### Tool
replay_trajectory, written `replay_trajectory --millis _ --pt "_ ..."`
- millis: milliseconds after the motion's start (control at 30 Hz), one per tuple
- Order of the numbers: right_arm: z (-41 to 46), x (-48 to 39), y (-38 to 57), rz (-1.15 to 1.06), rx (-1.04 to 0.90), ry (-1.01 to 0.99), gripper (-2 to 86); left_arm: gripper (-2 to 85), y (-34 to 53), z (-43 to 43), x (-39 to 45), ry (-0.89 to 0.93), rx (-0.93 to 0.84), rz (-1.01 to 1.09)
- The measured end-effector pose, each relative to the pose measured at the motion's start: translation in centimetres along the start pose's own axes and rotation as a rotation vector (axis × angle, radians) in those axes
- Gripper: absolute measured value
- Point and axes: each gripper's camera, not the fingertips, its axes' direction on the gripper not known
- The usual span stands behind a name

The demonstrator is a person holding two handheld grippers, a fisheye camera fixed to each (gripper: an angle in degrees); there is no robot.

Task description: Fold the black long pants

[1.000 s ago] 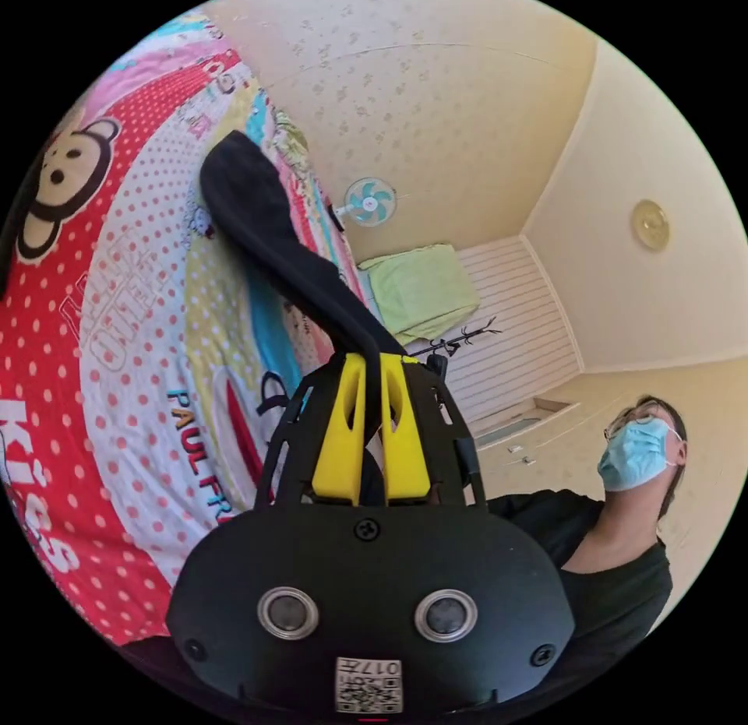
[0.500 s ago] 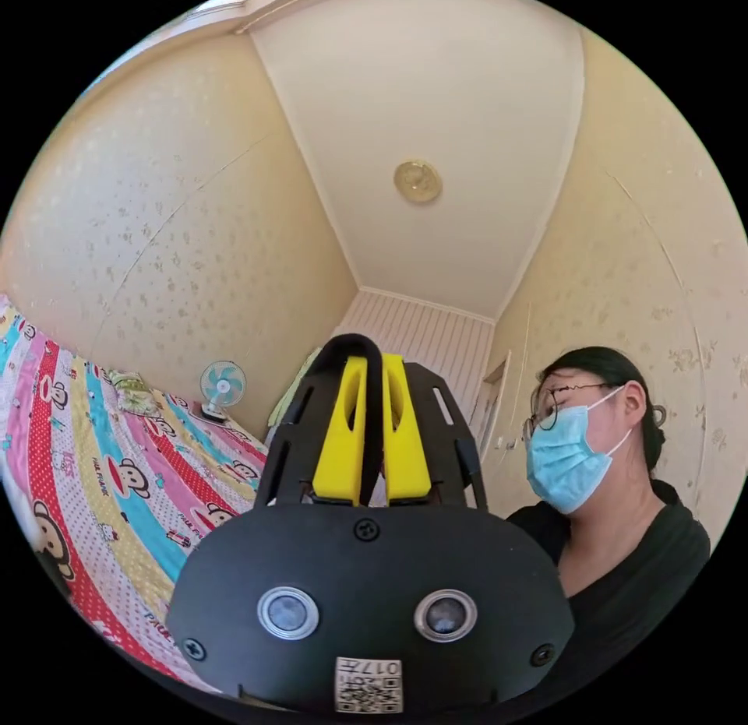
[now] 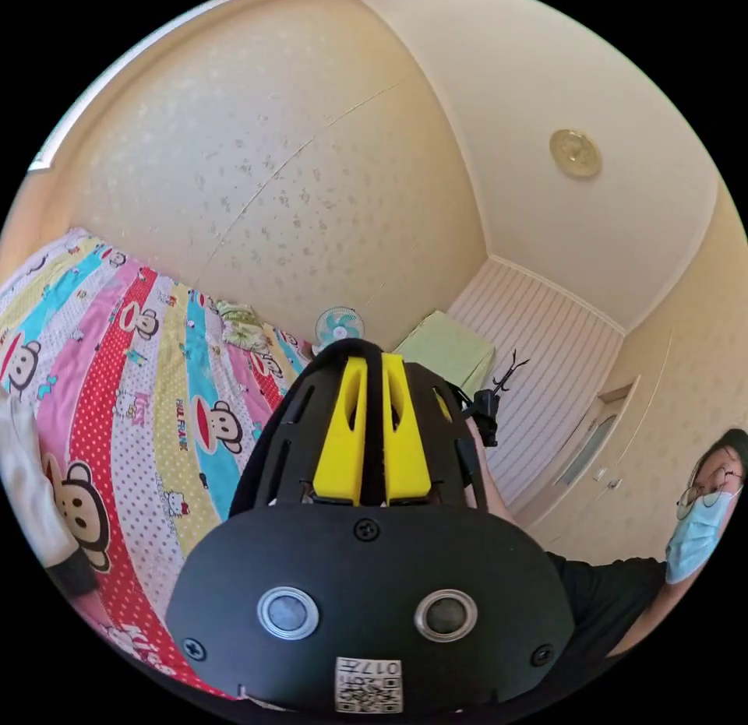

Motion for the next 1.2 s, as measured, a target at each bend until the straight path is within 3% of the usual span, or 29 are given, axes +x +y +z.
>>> replay_trajectory --millis 133,267,333,400,567,667,733,800,867,967,1033,1067,1200 --pt "0.9 2.8 8.3 -0.061 -0.116 0.041 2.3 3.8 10.3 1.7 -6.8 -0.001 -0.152 -0.086" --pt "0.0 7.0 20.9 0.009 -0.313 -0.132 3.8 5.7 22.0 0.4 -11.1 0.014 -0.292 -0.247" --pt "0.3 7.8 25.0 0.056 -0.475 -0.077 5.3 10.6 27.4 -0.8 -13.2 -0.025 -0.411 -0.391" --pt "-0.2 8.4 28.0 0.143 -0.585 0.135 8.8 12.6 28.7 -2.4 -14.0 -0.041 -0.417 -0.428" --pt "-4.0 10.6 26.4 0.295 -0.201 0.068 17.9 15.2 23.8 -4.5 -14.4 -0.159 -0.281 -0.322" --pt "0.2 14.2 25.5 0.423 -0.219 0.035 25.1 19.2 20.5 -0.2 -16.8 -0.196 -0.345 -0.286" --pt "3.8 15.6 26.2 0.499 -0.250 0.030 26.5 21.9 20.7 4.8 -20.5 -0.208 -0.485 -0.371" --pt "5.5 12.5 26.9 0.421 -0.222 0.207 25.7 21.5 22.6 7.8 -22.4 -0.195 -0.574 -0.444" --pt "7.5 9.8 27.7 0.372 -0.303 0.156 24.3 19.3 23.8 7.6 -21.2 -0.289 -0.530 -0.392" --pt "9.5 6.5 29.9 0.332 -0.382 0.225 17.6 17.5 26.9 8.1 -18.8 -0.252 -0.571 -0.372" --pt "8.3 6.4 30.9 0.379 -0.334 0.175 13.9 13.8 28.4 6.7 -17.3 -0.298 -0.549 -0.375" --pt "7.2 6.9 31.5 0.429 -0.294 0.060 12.6 12.6 28.7 6.3 -17.1 -0.283 -0.541 -0.397" --pt "1.2 5.1 31.4 0.330 -0.183 -0.104 9.6 9.8 29.4 4.2 -12.6 -0.074 -0.526 -0.324"
